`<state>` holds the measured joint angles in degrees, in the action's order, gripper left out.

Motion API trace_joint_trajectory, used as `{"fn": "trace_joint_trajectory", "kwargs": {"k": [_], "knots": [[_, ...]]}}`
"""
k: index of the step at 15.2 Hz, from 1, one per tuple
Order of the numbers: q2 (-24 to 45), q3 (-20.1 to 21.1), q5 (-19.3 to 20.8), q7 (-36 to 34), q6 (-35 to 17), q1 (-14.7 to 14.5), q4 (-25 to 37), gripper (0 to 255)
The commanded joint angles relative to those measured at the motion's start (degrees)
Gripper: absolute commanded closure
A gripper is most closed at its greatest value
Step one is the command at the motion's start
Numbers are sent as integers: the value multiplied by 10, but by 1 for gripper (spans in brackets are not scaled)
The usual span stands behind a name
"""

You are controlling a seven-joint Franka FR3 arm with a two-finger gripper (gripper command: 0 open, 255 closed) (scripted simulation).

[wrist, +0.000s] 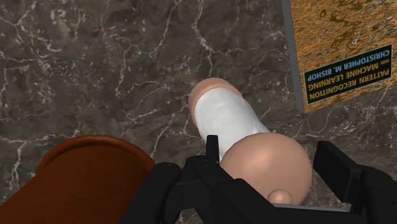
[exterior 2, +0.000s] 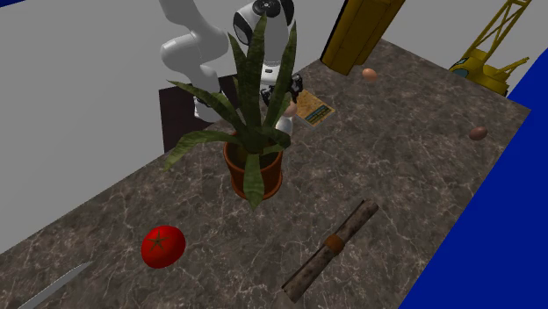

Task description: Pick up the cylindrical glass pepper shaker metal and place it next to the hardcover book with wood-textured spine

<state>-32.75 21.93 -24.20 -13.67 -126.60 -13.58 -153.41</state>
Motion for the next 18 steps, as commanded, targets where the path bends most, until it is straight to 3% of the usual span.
{"fn": "trace_joint_trajectory", "kwargs": {"k": [1, 4, 5, 10, 14, 18], "knots": [[0, 0, 0, 0, -1, 0, -1, 255], [0, 0, 0, 0, -1, 0, -1, 255], [0, 0, 0, 0, -1, 0, -1, 0], [0, 0, 0, 0, -1, 0, -1, 0], [-42, -24, 19, -4, 86, 7, 42, 0], [-42, -24, 20, -4, 86, 7, 42, 0]]}}
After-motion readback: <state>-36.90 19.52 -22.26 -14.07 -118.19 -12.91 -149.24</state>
